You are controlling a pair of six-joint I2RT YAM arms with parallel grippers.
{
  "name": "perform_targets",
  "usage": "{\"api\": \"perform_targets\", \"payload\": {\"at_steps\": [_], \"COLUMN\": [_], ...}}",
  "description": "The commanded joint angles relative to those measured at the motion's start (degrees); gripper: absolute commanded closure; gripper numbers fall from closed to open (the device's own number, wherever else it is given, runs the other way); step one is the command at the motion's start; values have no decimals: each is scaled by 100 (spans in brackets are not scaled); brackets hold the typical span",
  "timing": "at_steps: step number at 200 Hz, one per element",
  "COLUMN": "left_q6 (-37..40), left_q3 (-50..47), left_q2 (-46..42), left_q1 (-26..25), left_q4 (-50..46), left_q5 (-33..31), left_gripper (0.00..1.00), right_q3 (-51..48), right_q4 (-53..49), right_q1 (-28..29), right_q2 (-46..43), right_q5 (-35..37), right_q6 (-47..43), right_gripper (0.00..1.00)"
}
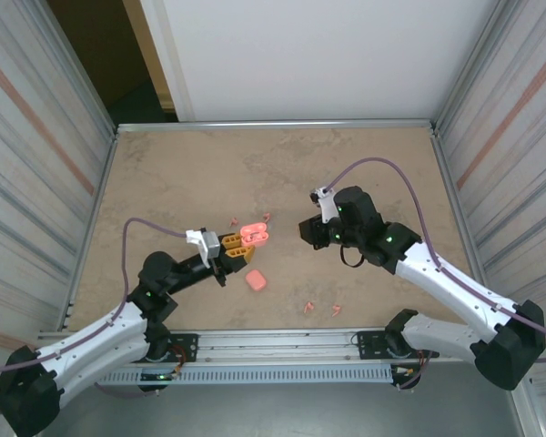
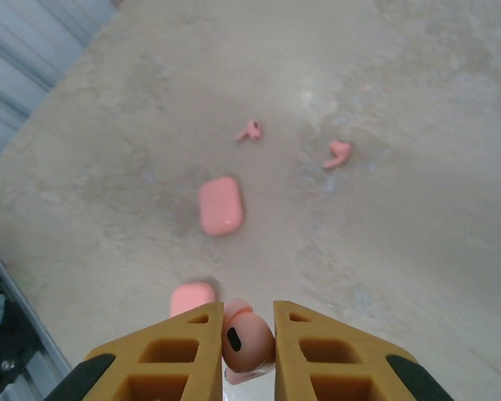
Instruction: Insert the wireless bluetooth earbuds into the charging case
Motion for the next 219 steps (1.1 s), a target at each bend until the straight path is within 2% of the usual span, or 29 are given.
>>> {"api": "perform_targets", "payload": {"at_steps": [1,108,219], "left_q6": [-62,-201,-412], "left_q3": [54,326,356], "left_q2": [-29,283,470], "left_q1": [-25,-21,-25], "left_q4": [-316,-531,-195], "left_q5": [-141,113,277], "left_gripper": [100,100,100], "right_q3": [332,659,611], "right_q4": [154,517,854], "right_q1": [223,909,1138], "right_q2": [-104,-5,225], "right_q5": [140,45,-10], "right_q6": [-344,-831,-921], "right_gripper": [81,81,81]}}
